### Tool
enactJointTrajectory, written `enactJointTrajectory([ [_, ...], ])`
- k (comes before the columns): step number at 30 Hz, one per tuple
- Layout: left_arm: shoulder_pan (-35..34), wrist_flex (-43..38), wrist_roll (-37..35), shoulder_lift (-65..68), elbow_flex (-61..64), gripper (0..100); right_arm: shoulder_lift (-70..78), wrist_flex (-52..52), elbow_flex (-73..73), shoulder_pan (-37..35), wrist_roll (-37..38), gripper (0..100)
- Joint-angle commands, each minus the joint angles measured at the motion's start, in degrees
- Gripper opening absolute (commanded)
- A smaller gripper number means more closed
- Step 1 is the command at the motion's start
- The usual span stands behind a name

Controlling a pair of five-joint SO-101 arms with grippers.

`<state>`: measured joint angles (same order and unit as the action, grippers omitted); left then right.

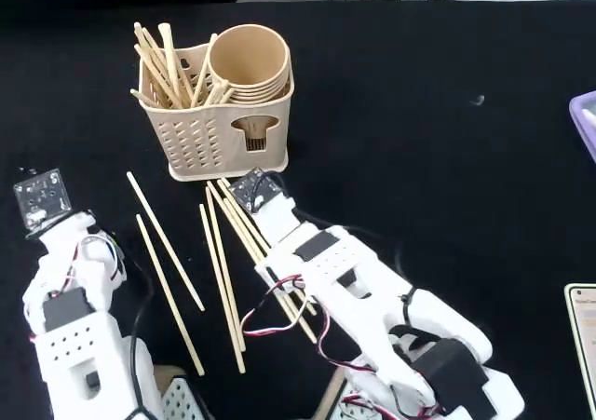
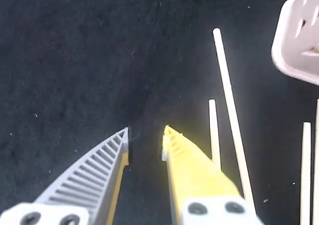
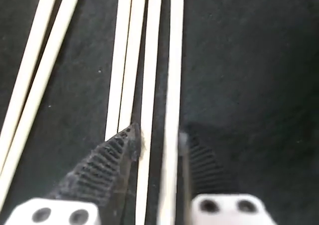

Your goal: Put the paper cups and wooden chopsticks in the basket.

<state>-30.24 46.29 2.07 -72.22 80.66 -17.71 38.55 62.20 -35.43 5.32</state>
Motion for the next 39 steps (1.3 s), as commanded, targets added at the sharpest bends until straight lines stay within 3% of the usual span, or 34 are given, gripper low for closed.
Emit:
enactJointTrajectory([
  [1,-0.4,-0.35,-0.44,-4.75,0.84,12,0.75,3.96,-2.86,-2.11,3.43,5.4],
  [10,-0.4,3.6,-0.18,-10.55,1.98,12,0.4,7.21,-3.74,-1.67,3.87,1.3],
  [16,0.66,3.6,0.0,-10.55,2.33,12,0.4,16.0,-8.04,6.33,8.88,1.1],
  [22,3.38,3.6,0.0,-10.55,2.33,12,0.4,16.26,-9.45,14.59,15.91,1.1],
  [31,3.47,3.6,0.0,-10.37,2.86,12,0.4,13.1,-4.35,2.02,14.77,1.1],
  [39,8.66,3.25,2.29,-10.37,4.88,12,0.4,13.36,-5.05,4.31,14.33,1.9],
])
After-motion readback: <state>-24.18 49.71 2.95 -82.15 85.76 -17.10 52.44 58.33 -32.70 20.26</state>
